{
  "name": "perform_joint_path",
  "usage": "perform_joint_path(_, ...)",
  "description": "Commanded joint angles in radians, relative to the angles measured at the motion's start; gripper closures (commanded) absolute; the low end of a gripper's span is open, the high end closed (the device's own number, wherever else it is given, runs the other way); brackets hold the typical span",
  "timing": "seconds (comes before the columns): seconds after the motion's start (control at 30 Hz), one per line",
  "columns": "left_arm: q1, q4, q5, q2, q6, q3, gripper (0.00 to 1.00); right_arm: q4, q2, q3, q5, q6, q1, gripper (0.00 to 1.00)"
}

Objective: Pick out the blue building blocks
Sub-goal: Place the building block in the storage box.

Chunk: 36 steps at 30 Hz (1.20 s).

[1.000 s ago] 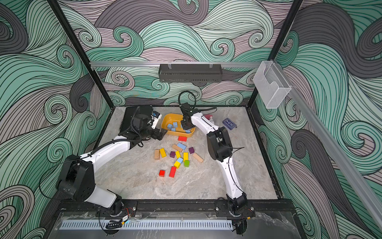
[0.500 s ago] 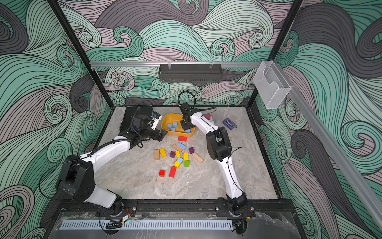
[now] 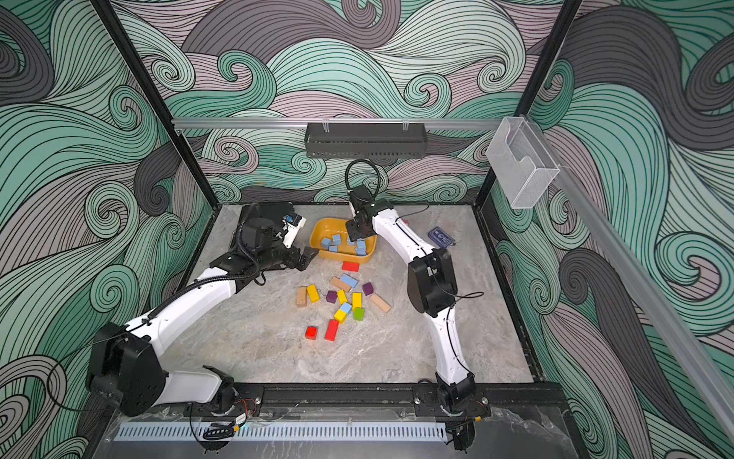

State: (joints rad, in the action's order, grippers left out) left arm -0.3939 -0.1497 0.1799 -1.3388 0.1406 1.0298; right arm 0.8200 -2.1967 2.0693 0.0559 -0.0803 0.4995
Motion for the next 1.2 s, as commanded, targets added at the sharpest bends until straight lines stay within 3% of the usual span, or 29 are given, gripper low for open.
perform_joint_path(0.0,0.006,-0.04,0.019,0.05,0.023,-0.012,0.01,0.014,0.045,-0.03,-0.023,-0.009,0.011,0.32)
perform_joint_path(0.27,0.006,-0.046,-0.002,0.091,0.025,-0.063,0.01,0.013,-0.002,-0.029,-0.039,-0.047,0.011,0.27)
perform_joint_path(0.93,0.006,-0.037,-0.05,0.017,0.004,-0.063,0.01,0.038,-0.201,0.085,-0.054,-0.138,-0.003,0.19)
perform_joint_path(1.17,0.007,-0.039,-0.056,0.002,0.006,-0.056,0.01,0.038,-0.25,0.131,-0.14,-0.169,-0.007,0.18)
